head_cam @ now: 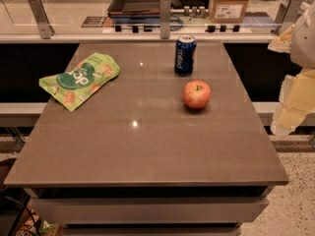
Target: Pick green rice chip bag
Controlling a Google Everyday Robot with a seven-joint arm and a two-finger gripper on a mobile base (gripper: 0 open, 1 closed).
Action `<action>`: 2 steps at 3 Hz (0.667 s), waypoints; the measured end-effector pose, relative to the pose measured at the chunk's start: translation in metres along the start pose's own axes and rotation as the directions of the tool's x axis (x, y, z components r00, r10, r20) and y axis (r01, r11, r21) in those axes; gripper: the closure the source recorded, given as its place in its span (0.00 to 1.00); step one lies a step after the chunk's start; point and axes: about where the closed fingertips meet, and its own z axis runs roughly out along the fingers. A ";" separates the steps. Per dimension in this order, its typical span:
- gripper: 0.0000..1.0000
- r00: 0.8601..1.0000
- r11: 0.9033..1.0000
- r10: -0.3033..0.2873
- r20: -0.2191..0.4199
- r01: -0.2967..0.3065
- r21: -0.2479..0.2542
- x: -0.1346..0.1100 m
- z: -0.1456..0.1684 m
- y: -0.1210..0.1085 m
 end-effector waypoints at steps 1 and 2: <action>0.00 1.000 1.000 0.000 0.000 0.000 0.000 0.000 0.000 0.000; 0.00 1.000 1.000 -0.014 0.010 0.014 0.014 -0.004 -0.001 -0.002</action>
Offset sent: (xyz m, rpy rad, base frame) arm 0.0052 0.0055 -0.0013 0.0038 -0.0222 0.0308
